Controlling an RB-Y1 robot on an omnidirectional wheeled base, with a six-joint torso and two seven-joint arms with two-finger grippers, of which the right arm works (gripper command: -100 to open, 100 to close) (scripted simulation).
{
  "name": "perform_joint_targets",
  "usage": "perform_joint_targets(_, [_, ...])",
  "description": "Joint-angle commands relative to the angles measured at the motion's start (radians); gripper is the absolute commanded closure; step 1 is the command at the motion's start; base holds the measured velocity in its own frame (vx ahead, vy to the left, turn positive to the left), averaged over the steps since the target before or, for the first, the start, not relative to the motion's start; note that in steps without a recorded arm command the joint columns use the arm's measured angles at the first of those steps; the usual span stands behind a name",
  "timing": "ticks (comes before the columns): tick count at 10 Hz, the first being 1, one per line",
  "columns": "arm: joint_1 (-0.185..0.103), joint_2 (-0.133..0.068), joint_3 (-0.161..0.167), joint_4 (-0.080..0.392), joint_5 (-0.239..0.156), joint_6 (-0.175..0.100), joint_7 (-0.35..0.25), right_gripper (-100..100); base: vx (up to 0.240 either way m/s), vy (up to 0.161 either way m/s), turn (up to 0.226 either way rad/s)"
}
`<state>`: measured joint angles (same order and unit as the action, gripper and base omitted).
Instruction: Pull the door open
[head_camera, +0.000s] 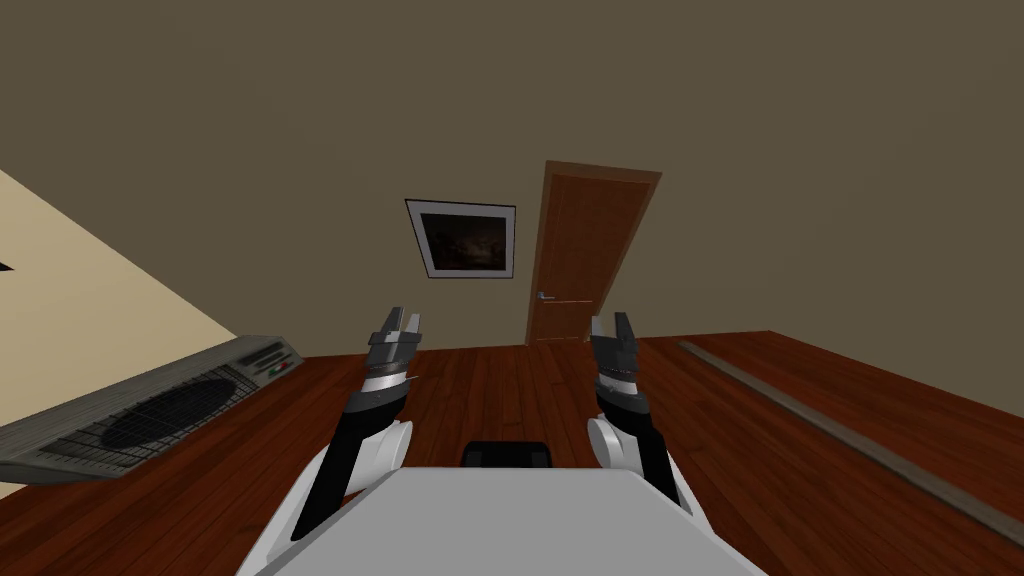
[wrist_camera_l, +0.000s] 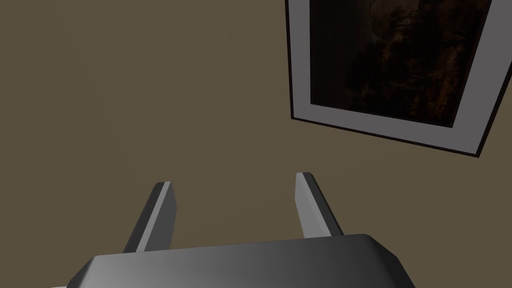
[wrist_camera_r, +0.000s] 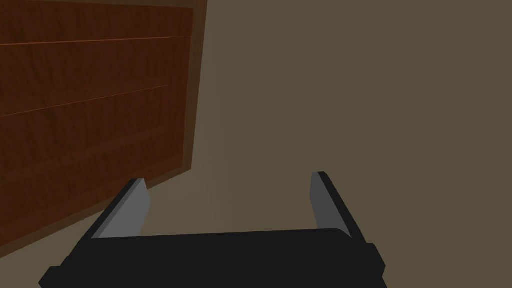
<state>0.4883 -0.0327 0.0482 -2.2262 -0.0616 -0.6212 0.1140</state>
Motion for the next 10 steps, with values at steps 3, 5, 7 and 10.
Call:
perform_joint_targets(3, [-0.026,-0.02,-0.012,0.083,-0.007,-0.006,-0.017,-100,0.126,-0.029,0.049])
perform_joint_targets(5, [-0.035,-0.027,-0.014,0.122,-0.009,-0.011,-0.024,-100,0.092,-0.028,0.036])
perform_joint_targets(7, [-0.045,-0.035,-0.018,0.166,-0.011,-0.017,-0.032,-100,0.092,-0.031,0.046])
perform_joint_targets(10, [-0.061,-0.047,-0.022,0.233,-0.015,-0.026,-0.044,-100,0.095,-0.025,0.042])
